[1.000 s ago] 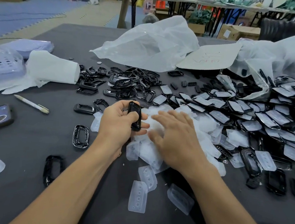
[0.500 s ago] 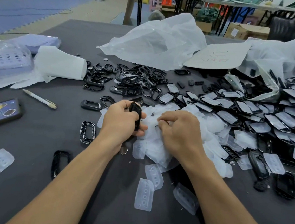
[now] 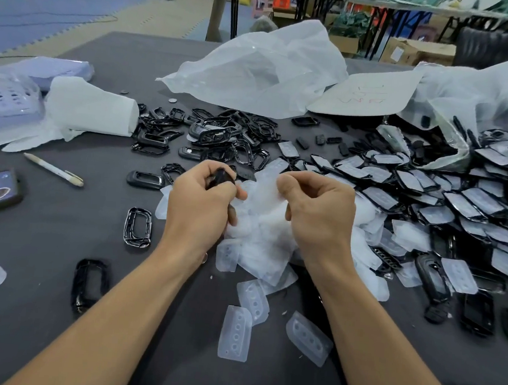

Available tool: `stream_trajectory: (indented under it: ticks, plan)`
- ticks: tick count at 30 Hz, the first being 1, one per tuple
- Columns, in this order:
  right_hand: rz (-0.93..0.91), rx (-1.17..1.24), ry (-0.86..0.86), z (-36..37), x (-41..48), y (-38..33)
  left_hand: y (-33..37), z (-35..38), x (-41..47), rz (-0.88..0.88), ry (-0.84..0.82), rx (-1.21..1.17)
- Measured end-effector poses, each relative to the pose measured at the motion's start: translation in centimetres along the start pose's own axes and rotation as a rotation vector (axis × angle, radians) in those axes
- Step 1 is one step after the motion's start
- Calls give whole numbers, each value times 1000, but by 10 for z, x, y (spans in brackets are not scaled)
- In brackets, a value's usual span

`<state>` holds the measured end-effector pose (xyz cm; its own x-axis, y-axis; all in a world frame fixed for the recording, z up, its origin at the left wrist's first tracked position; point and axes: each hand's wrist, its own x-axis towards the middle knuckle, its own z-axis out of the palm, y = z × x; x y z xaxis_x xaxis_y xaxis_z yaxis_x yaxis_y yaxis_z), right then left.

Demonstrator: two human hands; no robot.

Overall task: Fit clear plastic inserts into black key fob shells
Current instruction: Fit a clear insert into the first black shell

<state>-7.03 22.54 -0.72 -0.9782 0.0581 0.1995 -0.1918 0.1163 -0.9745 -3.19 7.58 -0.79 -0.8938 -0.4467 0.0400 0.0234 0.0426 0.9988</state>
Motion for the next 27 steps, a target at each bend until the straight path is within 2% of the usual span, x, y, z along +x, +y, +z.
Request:
stream_trajectory:
  ticks: [4, 8, 11, 14, 19, 23, 27]
  plan:
    - [5, 34, -31, 1, 0, -2, 5, -1, 0, -110, -30, -99]
    - [27, 20, -93, -1, 1, -2, 8, 0, -4, -114, -131, -84]
    - [13, 29, -162, -2, 0, -3, 4, 2, -5, -108, -141, -52]
    - [-9, 33, -124, -5, 0, -4, 1, 3, -2, -108, -74, -48]
    - [51, 115, -16, -10, 1, -7, -6, -6, 9, -48, 181, -2]
    - [62, 169, -58, -11, -2, -10, -10, -8, 10, -6, 224, 139]
    - [24, 68, -98, -11, -4, -9, -12, -8, 8, 57, 193, 235]
